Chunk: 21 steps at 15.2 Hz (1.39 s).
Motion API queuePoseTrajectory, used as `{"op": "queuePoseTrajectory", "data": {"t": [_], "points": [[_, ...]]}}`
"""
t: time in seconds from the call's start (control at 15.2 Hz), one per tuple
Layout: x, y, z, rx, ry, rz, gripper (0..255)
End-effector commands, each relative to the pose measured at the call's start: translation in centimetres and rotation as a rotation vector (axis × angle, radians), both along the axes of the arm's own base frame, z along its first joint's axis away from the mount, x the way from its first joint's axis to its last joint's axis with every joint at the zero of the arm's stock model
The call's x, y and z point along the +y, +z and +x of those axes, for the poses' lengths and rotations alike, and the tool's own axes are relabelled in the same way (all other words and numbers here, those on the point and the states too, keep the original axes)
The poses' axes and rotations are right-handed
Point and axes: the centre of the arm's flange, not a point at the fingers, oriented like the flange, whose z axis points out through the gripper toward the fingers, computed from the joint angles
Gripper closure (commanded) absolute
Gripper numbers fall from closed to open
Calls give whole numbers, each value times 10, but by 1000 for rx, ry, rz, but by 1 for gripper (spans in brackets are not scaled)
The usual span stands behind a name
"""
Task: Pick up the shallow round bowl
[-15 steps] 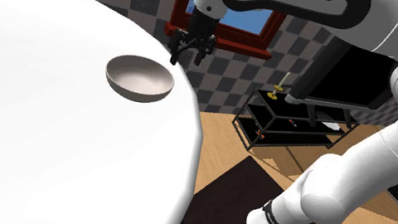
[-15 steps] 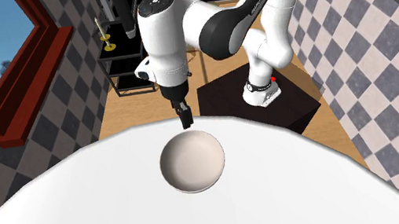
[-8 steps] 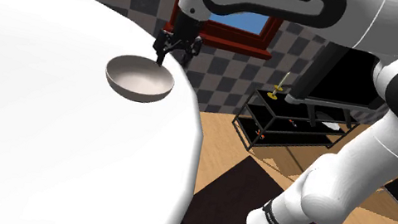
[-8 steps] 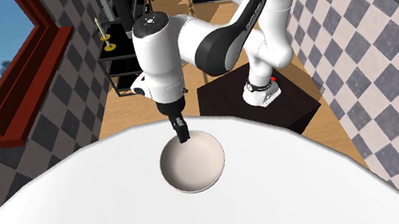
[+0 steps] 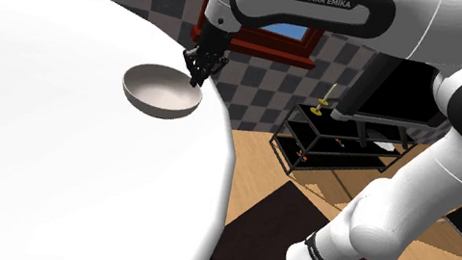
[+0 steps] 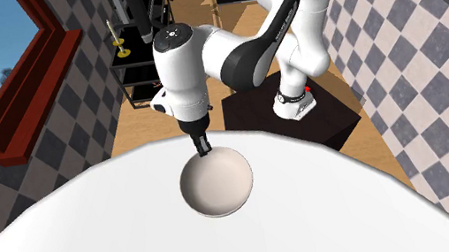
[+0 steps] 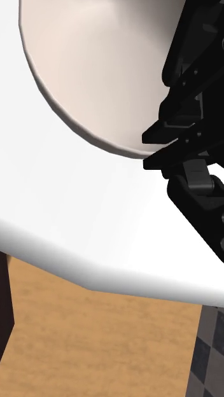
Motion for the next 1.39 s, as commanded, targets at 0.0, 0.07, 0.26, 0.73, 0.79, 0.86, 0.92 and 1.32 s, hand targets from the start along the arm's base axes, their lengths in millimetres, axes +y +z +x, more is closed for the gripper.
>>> {"op": "queuePoseTrajectory", "data": {"t": [0.0, 0.07, 0.26, 0.73, 0.79, 0.86, 0.92, 1.32], "points": [[0, 0, 0, 0, 0, 0, 255], [0, 0, 0, 0, 0, 0, 255], [0, 0, 0, 0, 0, 0, 255], [0, 31, 0, 0, 0, 0, 255], [0, 36, 0, 0, 0, 0, 255], [0, 42, 0, 0, 0, 0, 255], [0, 47, 0, 0, 0, 0, 255], [0, 79, 0, 0, 0, 0, 255]]}}
